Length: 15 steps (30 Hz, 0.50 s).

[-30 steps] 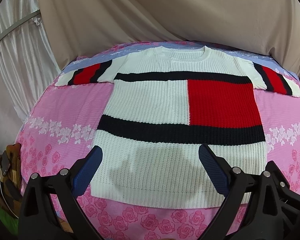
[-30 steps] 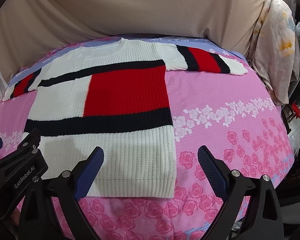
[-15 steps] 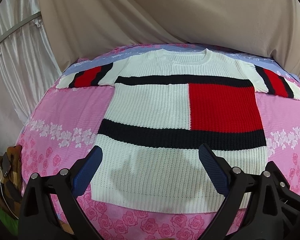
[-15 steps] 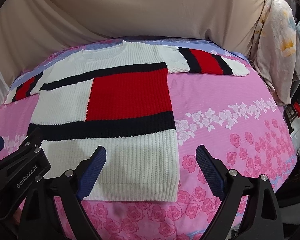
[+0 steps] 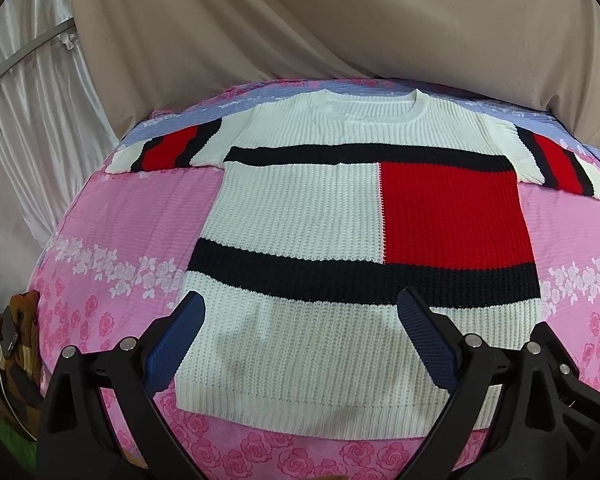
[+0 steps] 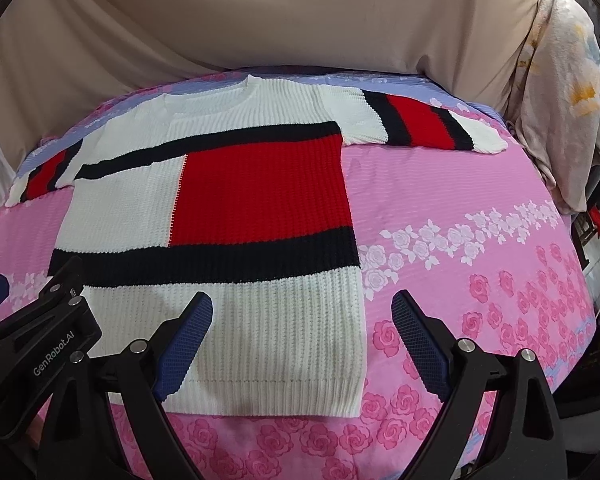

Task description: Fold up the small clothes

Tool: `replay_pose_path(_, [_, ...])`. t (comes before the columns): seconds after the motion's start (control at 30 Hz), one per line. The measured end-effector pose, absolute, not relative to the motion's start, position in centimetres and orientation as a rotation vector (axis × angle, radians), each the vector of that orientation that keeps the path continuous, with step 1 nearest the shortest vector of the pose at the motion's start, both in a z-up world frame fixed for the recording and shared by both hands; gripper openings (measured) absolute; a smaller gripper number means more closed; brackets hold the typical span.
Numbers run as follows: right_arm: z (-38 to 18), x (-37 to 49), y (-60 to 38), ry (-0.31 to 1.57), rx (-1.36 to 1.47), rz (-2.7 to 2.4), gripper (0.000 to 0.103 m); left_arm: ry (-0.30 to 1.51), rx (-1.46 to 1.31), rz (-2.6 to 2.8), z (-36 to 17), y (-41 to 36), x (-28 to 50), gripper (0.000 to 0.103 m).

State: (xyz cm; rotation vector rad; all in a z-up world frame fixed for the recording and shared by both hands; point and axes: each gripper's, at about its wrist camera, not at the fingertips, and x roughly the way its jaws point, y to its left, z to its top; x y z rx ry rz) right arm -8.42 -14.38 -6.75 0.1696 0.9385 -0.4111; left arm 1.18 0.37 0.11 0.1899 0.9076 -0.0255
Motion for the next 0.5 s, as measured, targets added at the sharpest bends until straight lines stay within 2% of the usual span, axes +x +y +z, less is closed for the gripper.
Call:
replay_pose_path(0.33, [-8.7,-7.0,-16.7,0.987,0.254,-0.351,0.089,0.962,0.191,-0.074,-1.3,-0.6,2.6,0.095])
replay_pose_path(0.37, [-9.1,-6.7,-17.8,0.995,0.283,-0.349,0.086,0.973,0.188,-0.074,-1.6,-0.5,3.0,0.095])
replay_pose_path(0.5, [-9.8,-5.0,-26.7,0.941,0.369,-0.439,0.086,1.008,0.145,-0.050,-2.5,0.0,4.8,0.095])
